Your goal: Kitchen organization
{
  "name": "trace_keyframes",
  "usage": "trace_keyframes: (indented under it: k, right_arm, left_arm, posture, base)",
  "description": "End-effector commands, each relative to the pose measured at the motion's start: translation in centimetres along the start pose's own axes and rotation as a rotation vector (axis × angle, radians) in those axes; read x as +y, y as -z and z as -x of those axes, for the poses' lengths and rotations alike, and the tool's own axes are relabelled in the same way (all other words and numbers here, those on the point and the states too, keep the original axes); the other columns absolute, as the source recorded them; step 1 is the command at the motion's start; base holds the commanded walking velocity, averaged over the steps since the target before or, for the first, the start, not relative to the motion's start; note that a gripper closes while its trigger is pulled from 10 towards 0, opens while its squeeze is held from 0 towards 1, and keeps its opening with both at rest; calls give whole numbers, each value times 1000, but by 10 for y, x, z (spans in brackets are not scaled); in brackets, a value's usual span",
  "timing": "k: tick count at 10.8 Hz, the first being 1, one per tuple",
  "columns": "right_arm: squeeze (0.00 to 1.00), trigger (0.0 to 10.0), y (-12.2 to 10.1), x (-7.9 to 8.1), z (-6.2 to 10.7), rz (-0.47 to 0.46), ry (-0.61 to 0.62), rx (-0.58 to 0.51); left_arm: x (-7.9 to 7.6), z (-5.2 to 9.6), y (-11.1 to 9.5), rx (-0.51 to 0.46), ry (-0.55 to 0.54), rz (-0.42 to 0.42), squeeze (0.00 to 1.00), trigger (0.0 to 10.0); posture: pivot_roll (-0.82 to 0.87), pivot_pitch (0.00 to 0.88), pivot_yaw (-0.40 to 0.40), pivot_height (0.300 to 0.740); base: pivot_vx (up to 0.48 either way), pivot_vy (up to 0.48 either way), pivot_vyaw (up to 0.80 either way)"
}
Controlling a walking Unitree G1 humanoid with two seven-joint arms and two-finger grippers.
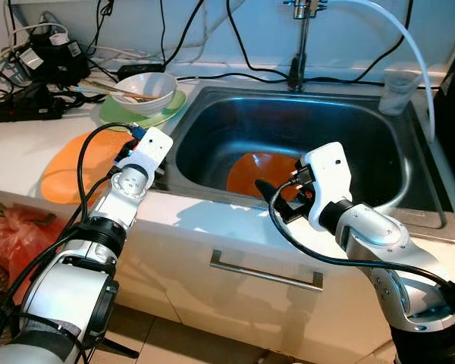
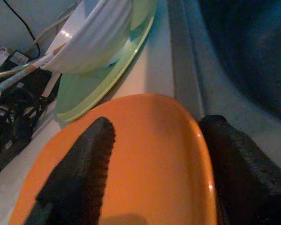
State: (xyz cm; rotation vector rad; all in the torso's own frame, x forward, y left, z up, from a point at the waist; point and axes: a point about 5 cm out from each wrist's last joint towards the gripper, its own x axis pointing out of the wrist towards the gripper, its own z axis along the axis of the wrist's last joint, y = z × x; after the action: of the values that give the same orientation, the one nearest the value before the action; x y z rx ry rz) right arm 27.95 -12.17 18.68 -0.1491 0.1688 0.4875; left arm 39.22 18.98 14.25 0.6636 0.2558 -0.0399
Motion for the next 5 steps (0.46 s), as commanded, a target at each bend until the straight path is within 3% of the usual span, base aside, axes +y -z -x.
trace_keyframes:
  k: [1, 5]
  right_arm:
    - [0, 10000, 0, 0, 0, 5, -4, -7]
    - [0, 10000, 0, 0, 1, 7, -2, -3]
  left_arm:
    - [1, 3, 25, 95, 12, 2, 0, 0]
    - [-3, 3, 26, 95, 31, 13, 0, 0]
  posture:
    - [-116, 0, 101, 740]
    - [-122, 0, 101, 740]
  base:
    - [0, 0, 0]
    - [0, 0, 0]
